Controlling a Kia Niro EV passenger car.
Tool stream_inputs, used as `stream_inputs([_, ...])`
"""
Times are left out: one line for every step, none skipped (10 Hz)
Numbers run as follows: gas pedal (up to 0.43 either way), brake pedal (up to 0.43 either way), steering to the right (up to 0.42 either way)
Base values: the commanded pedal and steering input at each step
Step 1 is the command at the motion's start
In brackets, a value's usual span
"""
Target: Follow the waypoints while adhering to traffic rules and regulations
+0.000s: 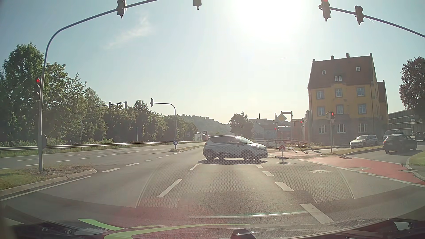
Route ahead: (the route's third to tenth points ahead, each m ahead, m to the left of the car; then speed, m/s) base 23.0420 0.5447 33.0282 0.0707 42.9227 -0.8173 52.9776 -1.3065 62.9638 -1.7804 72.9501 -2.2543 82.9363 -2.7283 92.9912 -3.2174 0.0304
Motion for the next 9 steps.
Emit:
stream_inputs([0.0,0.262,0.004])
stream_inputs([0.0,0.262,0.004])
stream_inputs([0.0,0.268,0.004])
stream_inputs([0.0,0.262,0.004])
stream_inputs([0.0,0.268,0.004])
stream_inputs([0.0,0.268,0.004])
stream_inputs([0.0,0.268,0.004])
stream_inputs([0.0,0.268,0.004])
stream_inputs([0.0,0.268,0.004])
